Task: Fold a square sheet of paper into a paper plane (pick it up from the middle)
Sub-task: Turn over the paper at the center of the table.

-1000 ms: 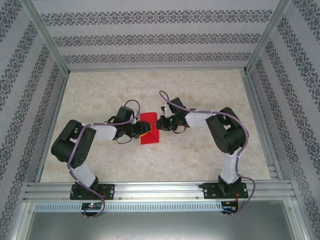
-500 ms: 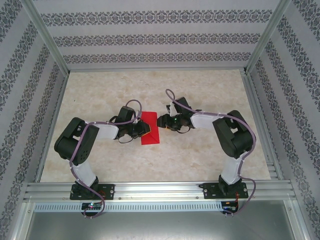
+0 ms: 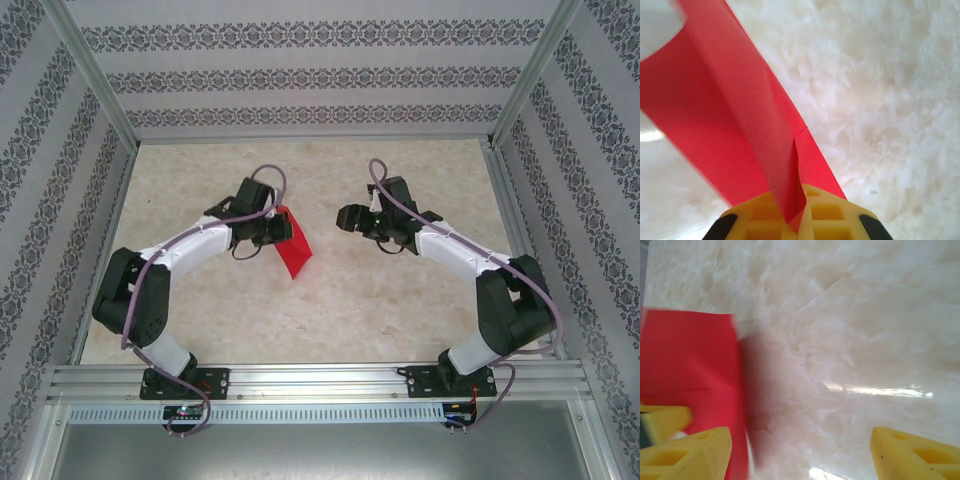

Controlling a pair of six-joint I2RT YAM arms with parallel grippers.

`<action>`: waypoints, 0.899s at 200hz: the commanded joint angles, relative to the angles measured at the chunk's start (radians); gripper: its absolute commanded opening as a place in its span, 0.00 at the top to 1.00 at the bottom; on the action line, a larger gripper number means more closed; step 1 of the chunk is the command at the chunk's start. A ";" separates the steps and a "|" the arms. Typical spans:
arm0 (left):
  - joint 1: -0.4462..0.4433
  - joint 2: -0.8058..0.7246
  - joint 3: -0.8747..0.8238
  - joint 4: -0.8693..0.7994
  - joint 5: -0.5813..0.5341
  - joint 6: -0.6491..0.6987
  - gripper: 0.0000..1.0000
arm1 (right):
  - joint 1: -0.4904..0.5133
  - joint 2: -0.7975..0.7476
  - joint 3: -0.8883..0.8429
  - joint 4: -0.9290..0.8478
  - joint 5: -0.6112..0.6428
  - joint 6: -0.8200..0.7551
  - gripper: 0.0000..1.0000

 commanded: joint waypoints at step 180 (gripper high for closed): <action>-0.366 0.583 0.600 -0.537 -0.961 0.251 0.95 | -0.213 -0.338 -0.073 -0.202 0.256 0.082 0.02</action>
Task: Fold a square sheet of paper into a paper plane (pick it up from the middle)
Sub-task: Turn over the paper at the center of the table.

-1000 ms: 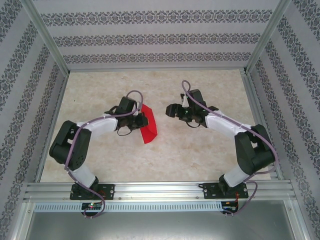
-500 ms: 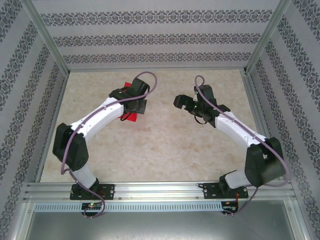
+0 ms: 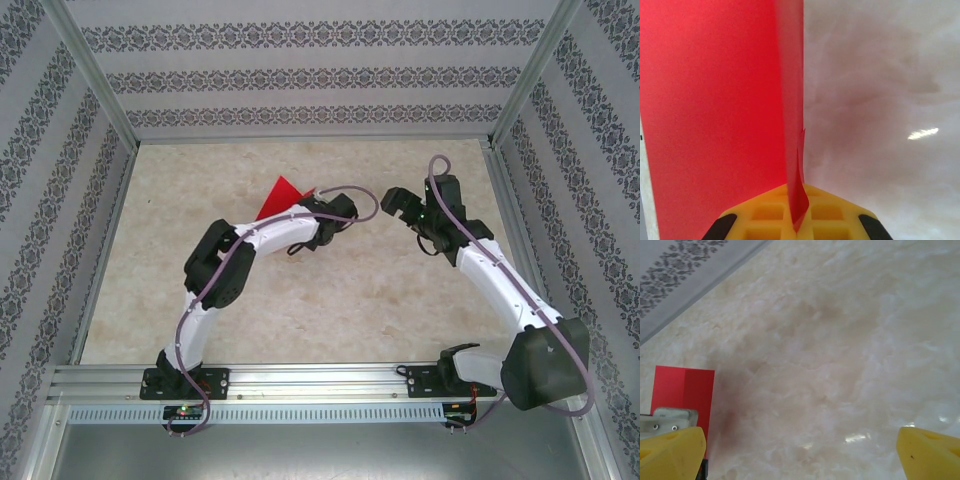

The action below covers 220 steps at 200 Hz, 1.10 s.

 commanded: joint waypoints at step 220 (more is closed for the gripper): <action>0.269 -0.590 -0.554 0.537 0.866 -0.171 0.15 | 0.175 0.388 0.335 -0.081 -0.120 -0.022 0.19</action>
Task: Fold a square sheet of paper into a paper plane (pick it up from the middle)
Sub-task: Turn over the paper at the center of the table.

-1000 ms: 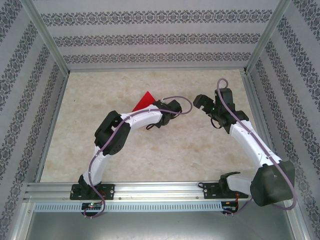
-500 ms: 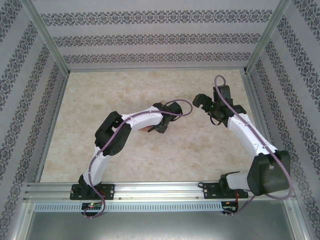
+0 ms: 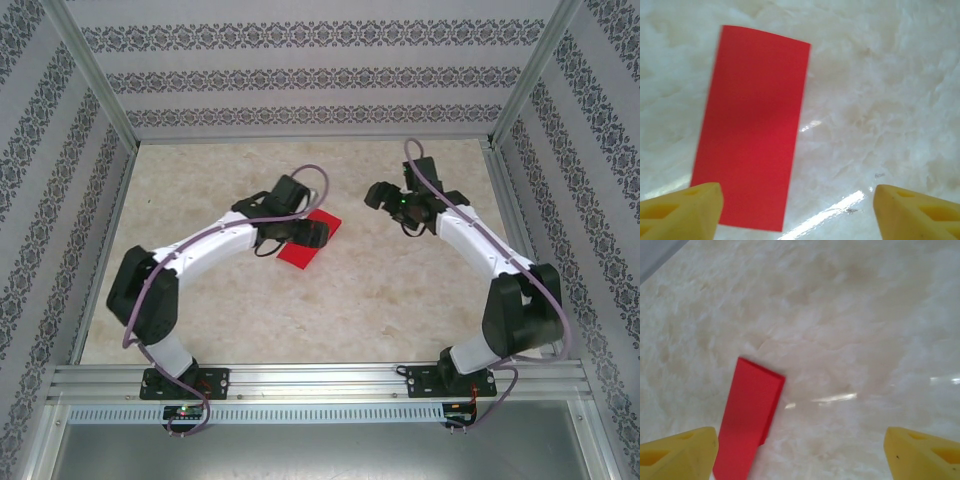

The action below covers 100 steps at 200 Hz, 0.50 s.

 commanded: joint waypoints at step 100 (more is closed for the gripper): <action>0.383 -0.157 -0.336 0.189 0.084 -0.208 0.00 | 0.366 0.518 0.446 -0.029 -0.049 0.048 0.27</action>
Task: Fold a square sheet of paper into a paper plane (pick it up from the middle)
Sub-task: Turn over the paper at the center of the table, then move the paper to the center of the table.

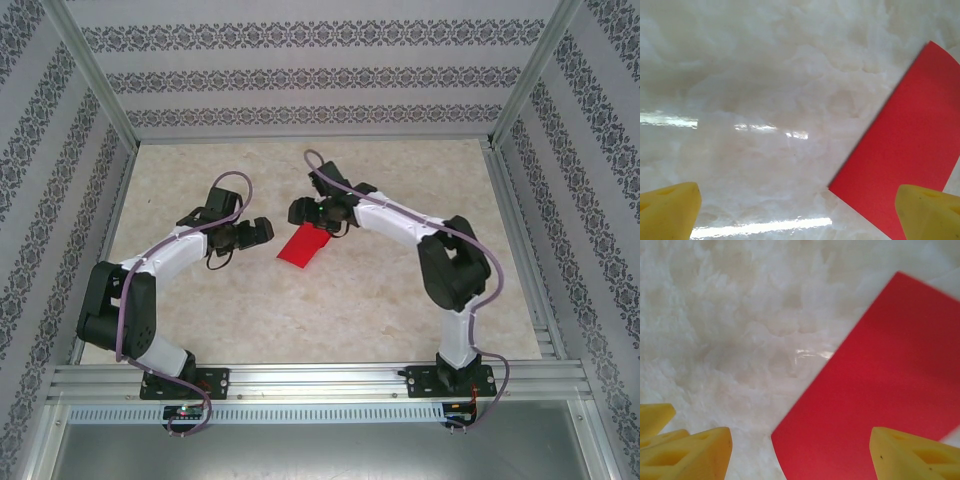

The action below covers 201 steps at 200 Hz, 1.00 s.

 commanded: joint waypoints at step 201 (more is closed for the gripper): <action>0.097 0.000 -0.041 0.118 0.161 -0.016 0.00 | 0.079 0.105 -0.035 -0.325 -0.100 -0.526 0.28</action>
